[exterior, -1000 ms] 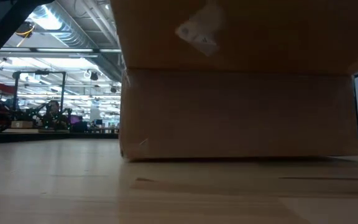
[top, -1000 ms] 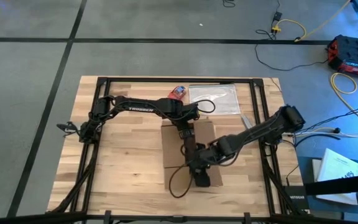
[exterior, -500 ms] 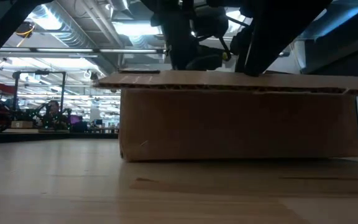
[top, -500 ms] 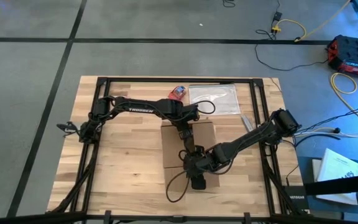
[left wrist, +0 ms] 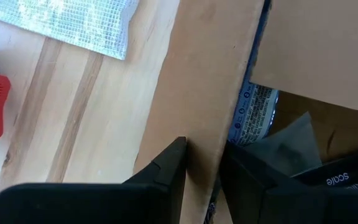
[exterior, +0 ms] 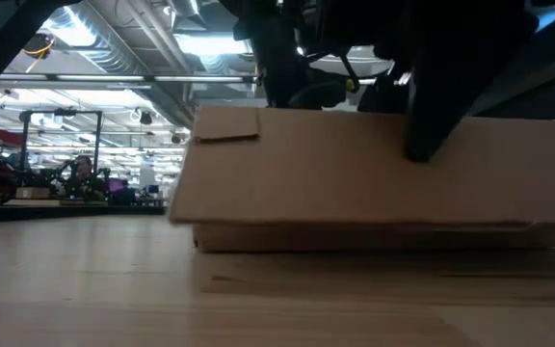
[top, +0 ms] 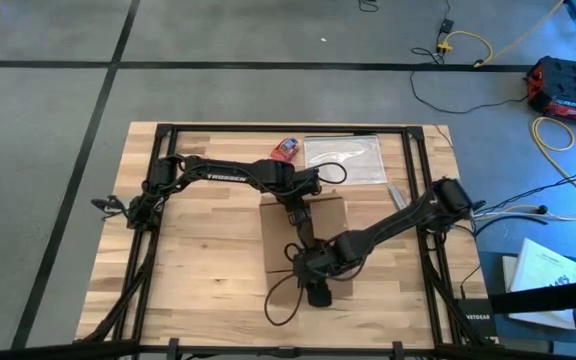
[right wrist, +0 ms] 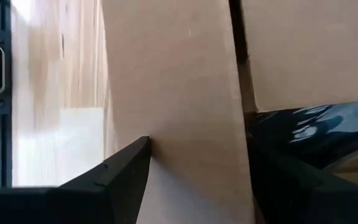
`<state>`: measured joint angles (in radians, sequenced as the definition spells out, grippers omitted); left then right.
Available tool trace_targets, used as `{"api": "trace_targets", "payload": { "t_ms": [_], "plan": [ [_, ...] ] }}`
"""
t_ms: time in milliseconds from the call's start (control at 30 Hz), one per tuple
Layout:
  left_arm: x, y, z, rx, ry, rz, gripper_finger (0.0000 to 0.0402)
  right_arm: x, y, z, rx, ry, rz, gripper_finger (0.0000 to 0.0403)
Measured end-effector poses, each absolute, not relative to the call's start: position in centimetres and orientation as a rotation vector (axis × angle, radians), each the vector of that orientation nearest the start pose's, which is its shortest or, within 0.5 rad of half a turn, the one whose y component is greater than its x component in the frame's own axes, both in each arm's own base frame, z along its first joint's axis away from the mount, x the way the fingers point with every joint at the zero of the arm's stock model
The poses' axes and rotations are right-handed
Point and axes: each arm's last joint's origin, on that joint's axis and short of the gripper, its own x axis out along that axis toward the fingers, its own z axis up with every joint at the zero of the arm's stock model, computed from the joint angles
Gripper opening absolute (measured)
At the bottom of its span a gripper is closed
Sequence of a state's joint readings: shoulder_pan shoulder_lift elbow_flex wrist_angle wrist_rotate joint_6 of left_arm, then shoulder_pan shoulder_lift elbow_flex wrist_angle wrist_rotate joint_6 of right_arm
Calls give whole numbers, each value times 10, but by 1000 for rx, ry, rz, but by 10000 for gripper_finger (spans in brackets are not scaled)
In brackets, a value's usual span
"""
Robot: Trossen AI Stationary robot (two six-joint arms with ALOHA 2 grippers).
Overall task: Unpack boxes
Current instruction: Open the box using the silver cutter
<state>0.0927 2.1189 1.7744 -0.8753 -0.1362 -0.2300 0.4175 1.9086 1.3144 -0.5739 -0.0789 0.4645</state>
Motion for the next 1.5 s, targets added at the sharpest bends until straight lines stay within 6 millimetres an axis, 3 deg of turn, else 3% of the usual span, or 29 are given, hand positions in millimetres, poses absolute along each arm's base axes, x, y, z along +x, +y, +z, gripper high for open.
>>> {"api": "trace_targets", "payload": {
  "t_ms": [233, 433, 600, 833, 1200, 1500],
  "plan": [
    [439, 44, 212, -172, 1193, 338, 76, 348, 156, 175, 196, 1233, 135, 174],
    [439, 44, 212, -175, 1196, 330, 76, 348, 156, 177, 187, 1221, 134, 36],
    [439, 43, 211, -172, 1198, 325, 76, 348, 157, 177, 203, 1223, 146, 31],
    [439, 43, 211, -148, 1203, 309, 76, 353, 159, 184, 229, 1223, 154, 70],
    [439, 49, 211, -162, 1209, 265, 76, 356, 160, 210, 176, 1210, 116, 229],
    [439, 52, 211, -175, 1205, 276, 76, 361, 159, 238, 119, 1151, -36, 224]
  ]
}}
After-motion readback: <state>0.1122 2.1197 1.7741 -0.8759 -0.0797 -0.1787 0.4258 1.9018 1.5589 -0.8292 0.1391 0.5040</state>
